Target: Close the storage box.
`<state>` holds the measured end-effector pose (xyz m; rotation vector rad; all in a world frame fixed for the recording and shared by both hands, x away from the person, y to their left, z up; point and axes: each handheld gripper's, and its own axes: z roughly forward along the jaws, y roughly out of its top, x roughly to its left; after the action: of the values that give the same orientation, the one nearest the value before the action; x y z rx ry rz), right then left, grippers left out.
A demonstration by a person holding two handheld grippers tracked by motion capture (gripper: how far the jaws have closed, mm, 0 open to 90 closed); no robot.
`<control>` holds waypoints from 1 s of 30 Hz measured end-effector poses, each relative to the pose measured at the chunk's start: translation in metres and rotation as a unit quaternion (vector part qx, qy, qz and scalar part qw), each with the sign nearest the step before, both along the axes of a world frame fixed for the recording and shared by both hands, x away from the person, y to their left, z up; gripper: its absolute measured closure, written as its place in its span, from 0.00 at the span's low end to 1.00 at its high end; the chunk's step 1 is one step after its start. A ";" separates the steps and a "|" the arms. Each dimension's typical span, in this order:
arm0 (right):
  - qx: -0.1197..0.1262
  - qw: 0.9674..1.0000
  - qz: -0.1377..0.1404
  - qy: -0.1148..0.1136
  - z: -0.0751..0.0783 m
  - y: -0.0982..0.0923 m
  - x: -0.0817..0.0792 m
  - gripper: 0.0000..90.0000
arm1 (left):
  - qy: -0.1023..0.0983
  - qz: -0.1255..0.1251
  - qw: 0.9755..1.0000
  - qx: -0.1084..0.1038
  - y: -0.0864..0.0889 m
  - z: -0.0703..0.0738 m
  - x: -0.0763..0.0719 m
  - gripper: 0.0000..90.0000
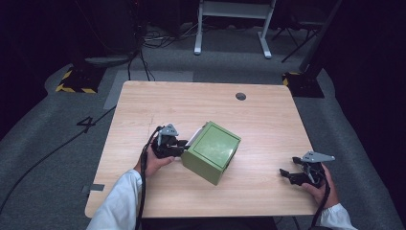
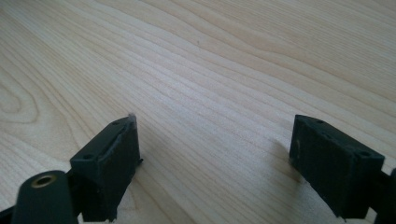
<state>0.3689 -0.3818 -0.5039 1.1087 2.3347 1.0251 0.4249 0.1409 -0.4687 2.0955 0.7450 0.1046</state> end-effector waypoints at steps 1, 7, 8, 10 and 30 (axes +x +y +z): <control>-0.001 1.000 0.000 0.000 0.000 0.000 0.000 0.18 | -0.001 0.000 1.000 0.001 0.000 0.000 0.000 0.74; -0.001 1.000 0.000 0.000 0.000 0.000 0.000 0.18 | -0.010 -0.007 1.000 0.011 0.000 0.002 0.000 0.73; -0.001 1.000 0.000 -0.001 0.000 0.000 0.000 0.18 | -0.011 -0.007 1.000 0.013 0.000 0.002 0.000 0.73; -0.001 1.000 0.000 -0.001 0.000 0.000 0.000 0.18 | -0.015 -0.011 1.000 0.018 0.000 0.003 0.000 0.72; -0.002 1.000 0.000 -0.002 0.000 0.000 0.000 0.18 | -0.059 -0.031 0.994 0.091 -0.002 0.017 -0.007 0.61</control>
<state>0.3685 -0.3816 -0.5039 1.1034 2.3320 1.0207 0.4179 0.1389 -0.4521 2.2611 0.6172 0.2693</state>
